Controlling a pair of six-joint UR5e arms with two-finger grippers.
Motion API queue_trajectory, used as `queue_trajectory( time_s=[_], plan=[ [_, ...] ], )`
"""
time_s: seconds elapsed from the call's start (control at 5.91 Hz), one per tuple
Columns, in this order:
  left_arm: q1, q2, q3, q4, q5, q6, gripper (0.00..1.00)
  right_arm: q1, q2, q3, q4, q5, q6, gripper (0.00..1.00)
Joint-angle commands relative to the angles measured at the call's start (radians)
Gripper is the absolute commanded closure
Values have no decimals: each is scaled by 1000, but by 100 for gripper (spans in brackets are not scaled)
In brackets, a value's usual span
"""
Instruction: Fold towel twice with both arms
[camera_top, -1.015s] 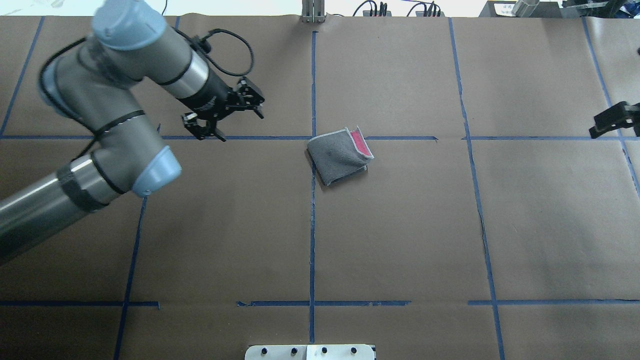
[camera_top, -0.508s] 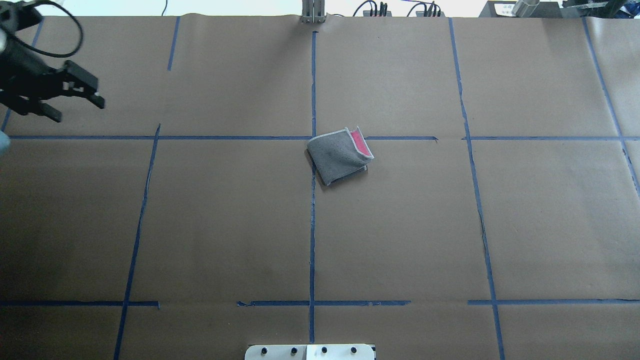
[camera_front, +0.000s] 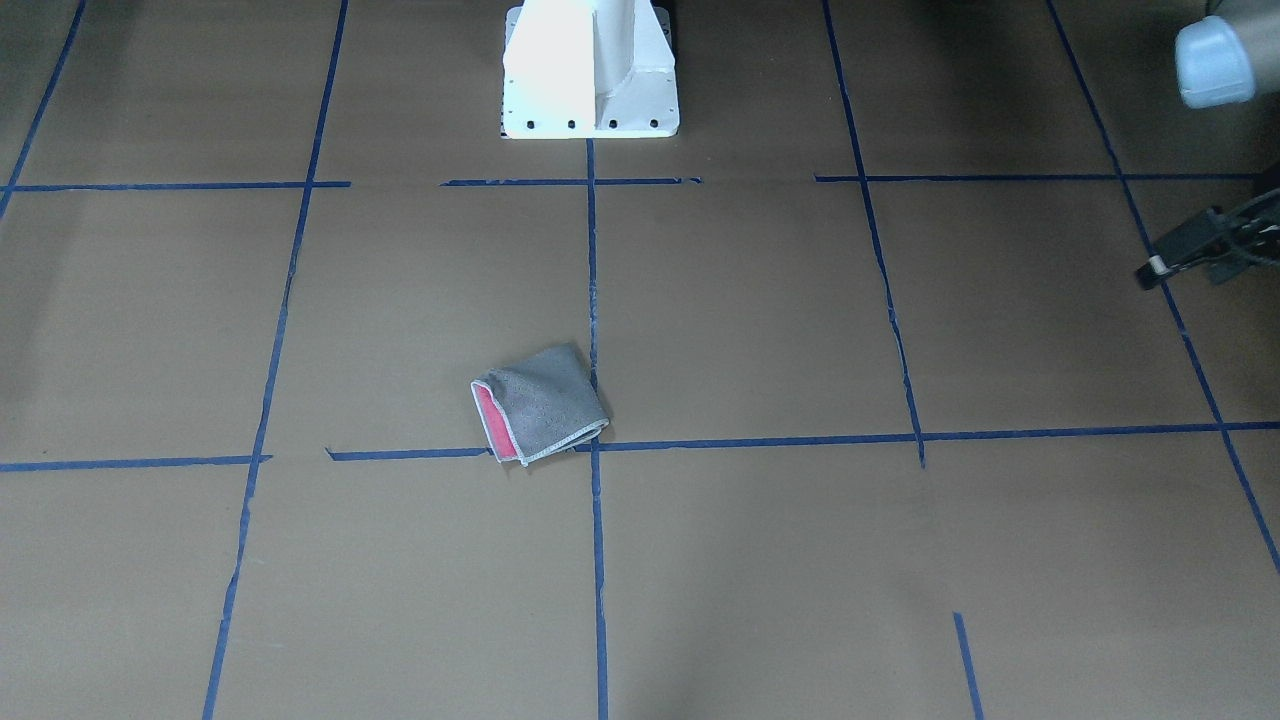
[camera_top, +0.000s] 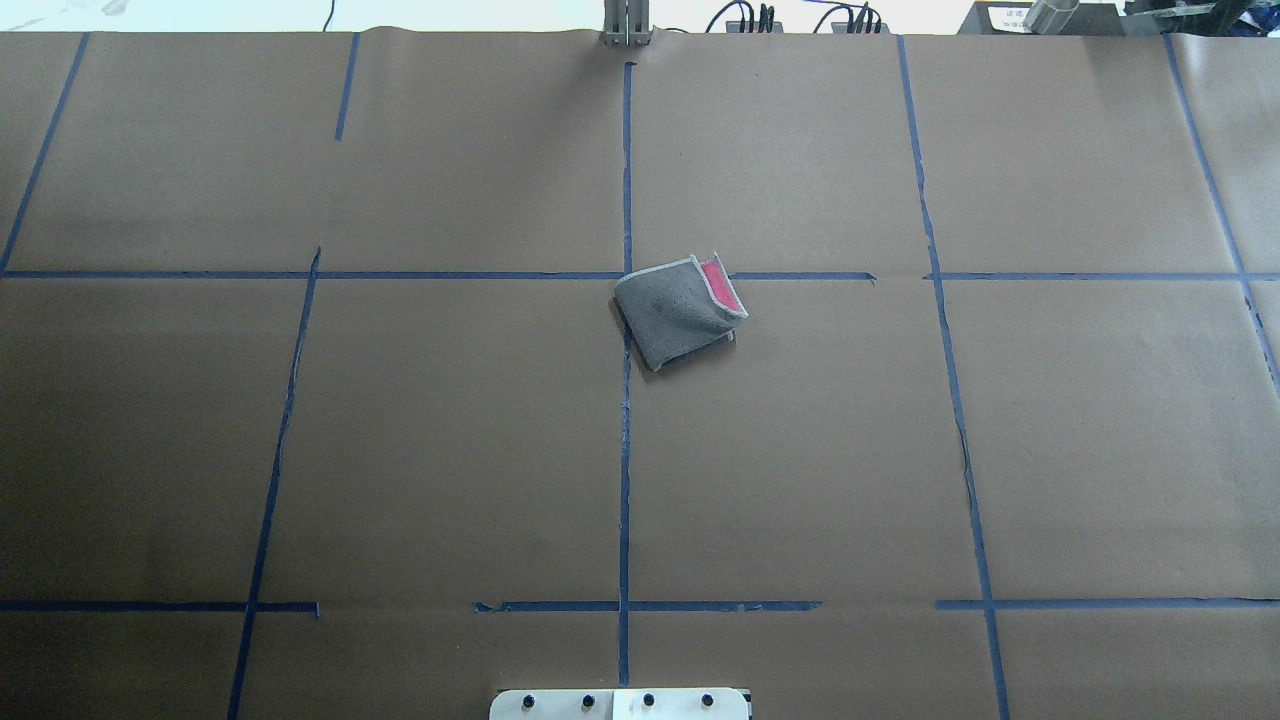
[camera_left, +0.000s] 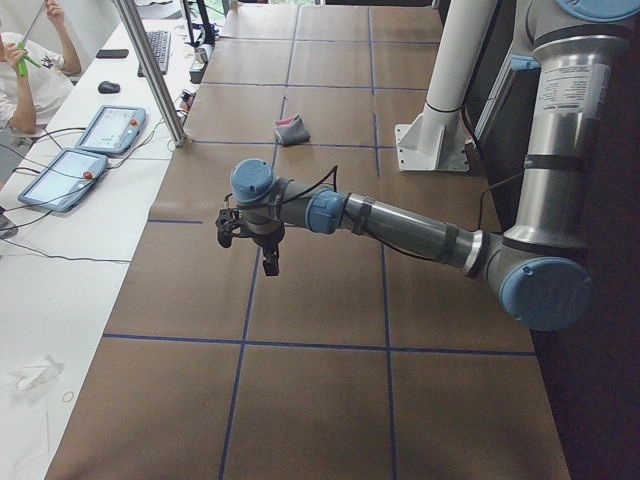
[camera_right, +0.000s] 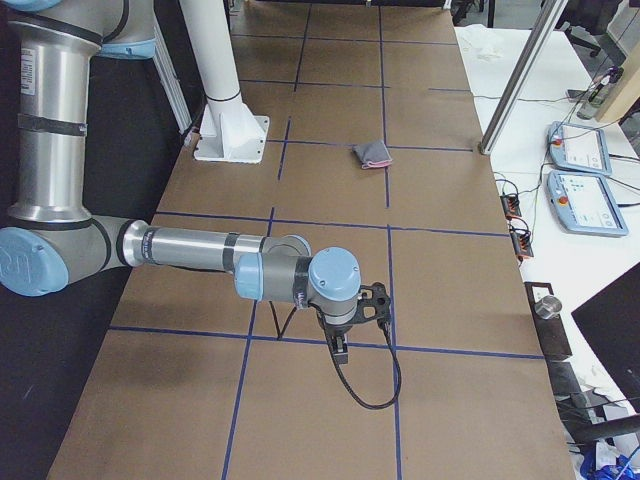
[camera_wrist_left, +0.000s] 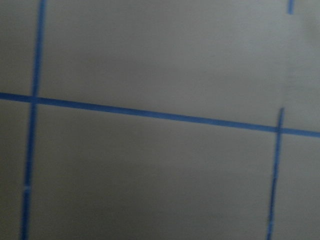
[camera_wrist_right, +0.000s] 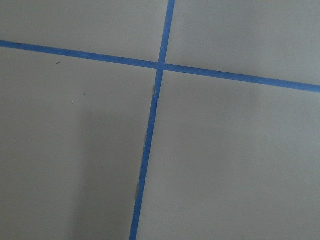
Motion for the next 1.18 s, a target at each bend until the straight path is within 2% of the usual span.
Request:
queue_trajectory(
  time_s=[0.0,0.34,0.68,1.02],
  plan=[
    [-78,37,145,34,8,271,0,1,-5,-8,-2,5,5,0],
    [-124,39,214,31,15,355,0,1,-5,-11,-4,29,5,0],
    [-135,54,217,0,93,357,0,1,-6,-26,-8,31,5,0],
    [-144,57,217,0,93,357,0,1,-20,-24,-5,33,93,0]
  ],
)
